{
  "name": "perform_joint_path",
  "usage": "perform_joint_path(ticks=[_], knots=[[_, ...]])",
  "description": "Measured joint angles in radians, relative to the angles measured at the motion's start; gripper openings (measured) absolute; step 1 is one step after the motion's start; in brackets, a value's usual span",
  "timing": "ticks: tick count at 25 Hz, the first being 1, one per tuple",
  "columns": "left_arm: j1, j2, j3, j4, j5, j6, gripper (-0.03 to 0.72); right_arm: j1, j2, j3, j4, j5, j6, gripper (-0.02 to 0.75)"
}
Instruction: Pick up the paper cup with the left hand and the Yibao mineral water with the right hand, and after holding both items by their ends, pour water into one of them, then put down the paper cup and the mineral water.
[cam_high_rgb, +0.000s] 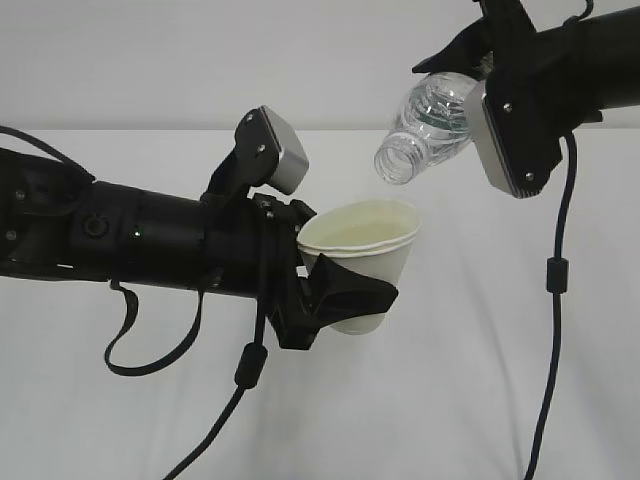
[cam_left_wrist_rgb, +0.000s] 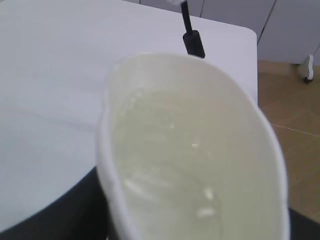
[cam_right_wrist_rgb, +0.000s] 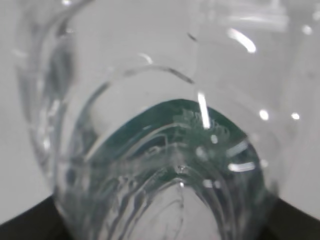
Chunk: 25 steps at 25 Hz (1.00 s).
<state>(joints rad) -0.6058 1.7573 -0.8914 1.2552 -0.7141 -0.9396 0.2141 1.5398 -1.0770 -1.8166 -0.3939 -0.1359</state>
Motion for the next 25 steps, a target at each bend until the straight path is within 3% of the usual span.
perform_joint_path(ticks=[18,25], knots=[[0.000,0.000,0.000,-0.042,0.000,0.000,0.419,0.000,0.000,-0.006,0.002,-0.050,0.222,0.462],[0.000,0.000,0.000,-0.042,0.000,0.000,0.419,0.000,0.000,-0.006,0.090,-0.079,0.259,0.462]])
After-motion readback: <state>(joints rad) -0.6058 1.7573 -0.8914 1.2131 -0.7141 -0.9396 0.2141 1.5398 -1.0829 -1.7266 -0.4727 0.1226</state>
